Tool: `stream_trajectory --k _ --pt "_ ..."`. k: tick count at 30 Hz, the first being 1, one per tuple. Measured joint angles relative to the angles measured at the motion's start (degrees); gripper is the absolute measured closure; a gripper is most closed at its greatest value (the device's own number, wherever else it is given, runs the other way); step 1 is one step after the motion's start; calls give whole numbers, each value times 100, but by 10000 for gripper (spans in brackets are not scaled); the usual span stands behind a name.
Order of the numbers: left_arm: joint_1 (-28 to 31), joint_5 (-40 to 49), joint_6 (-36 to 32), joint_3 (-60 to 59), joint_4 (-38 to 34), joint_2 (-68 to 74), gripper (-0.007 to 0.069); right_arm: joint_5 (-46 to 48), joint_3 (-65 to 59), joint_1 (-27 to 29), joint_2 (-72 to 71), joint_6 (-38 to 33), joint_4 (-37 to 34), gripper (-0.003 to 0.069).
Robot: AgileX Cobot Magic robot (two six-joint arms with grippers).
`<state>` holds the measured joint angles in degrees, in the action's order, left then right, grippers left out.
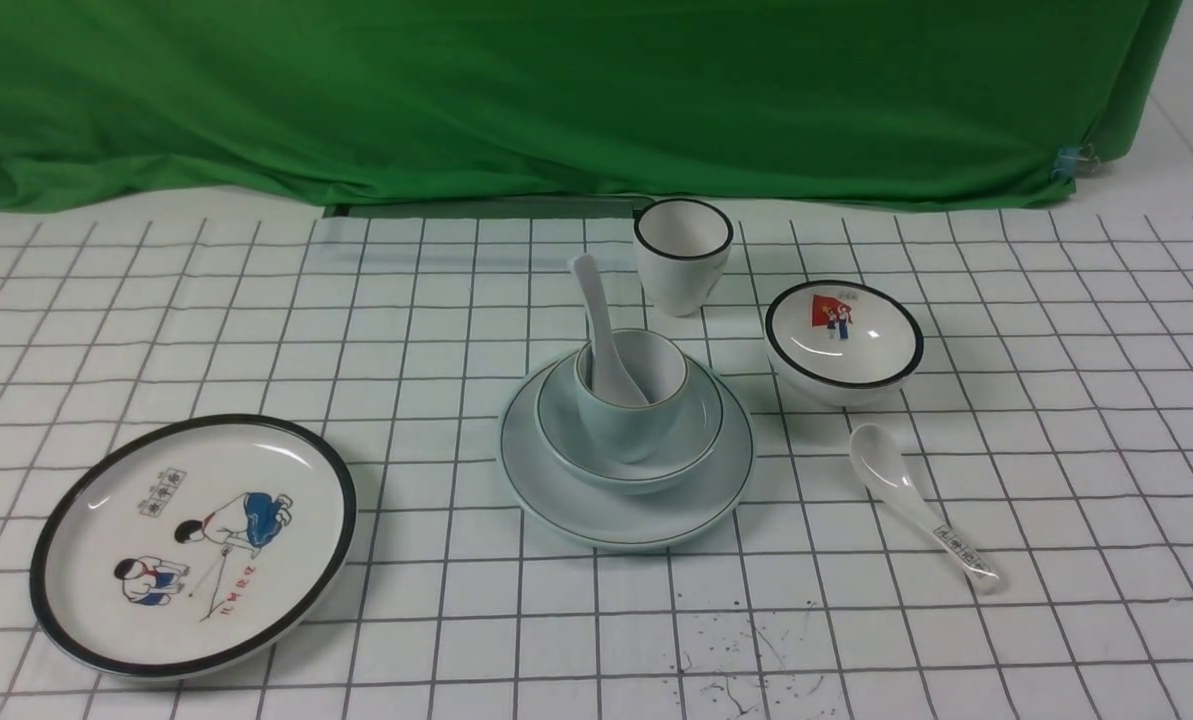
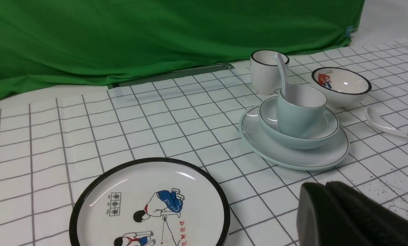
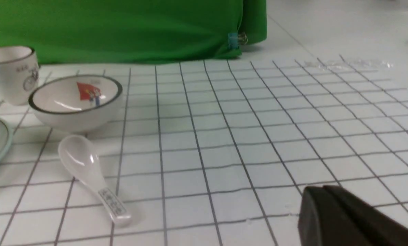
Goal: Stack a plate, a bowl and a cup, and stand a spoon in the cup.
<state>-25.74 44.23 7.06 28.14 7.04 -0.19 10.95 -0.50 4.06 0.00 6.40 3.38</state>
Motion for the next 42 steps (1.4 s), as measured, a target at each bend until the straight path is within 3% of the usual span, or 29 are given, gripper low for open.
stream_trajectory --k 11,37,42 --pt "0 0 -4 -4 0 0 656 139 0 -557 -2 -18 6 649" --pt "0 -47 -12 -24 232 0 655 157 0 -564 -2 -18 6 609" --pt "322 -1506 -12 -633 256 11 655 161 0 -564 -2 -18 6 598"
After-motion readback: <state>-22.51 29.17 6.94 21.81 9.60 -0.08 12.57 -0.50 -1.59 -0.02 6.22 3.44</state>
